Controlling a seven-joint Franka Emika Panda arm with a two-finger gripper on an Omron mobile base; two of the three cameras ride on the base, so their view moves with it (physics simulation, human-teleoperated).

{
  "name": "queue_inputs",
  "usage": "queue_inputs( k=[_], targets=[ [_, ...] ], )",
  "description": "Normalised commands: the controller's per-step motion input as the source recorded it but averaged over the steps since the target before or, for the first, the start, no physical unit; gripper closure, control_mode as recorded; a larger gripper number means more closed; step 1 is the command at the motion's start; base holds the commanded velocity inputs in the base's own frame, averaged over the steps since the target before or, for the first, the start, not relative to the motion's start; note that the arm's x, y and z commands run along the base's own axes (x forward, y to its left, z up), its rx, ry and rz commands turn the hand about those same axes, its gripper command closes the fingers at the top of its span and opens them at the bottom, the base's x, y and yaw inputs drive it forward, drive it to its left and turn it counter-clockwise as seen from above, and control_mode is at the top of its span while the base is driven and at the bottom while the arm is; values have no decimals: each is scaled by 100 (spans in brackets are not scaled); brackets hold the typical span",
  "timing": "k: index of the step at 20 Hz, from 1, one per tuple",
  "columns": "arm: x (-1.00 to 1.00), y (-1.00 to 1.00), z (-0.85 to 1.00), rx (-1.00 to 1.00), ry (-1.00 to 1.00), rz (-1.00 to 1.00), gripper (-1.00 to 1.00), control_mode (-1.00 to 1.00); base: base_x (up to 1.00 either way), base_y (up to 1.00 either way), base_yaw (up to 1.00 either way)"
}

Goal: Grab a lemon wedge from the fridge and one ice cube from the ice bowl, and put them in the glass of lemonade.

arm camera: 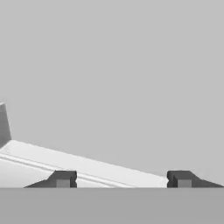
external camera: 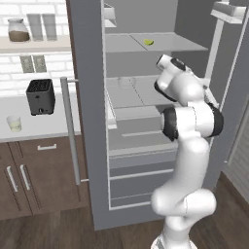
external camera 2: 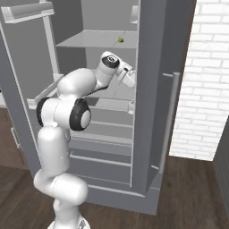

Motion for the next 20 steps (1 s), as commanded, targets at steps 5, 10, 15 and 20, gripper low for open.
queue_inputs(
  k=[5,10,15,20],
  targets=[
    [-39,-100,0,9,5,-34,-100,-100,0,0,0],
    [-99,-39,0,8,-27,5,-100,-100,0,0,0],
    [-100,54,0,11,-14,33,-100,-100,0,0,0],
    [-100,38,-9,18,0,36,-100,-100,0,0,0]
  ],
)
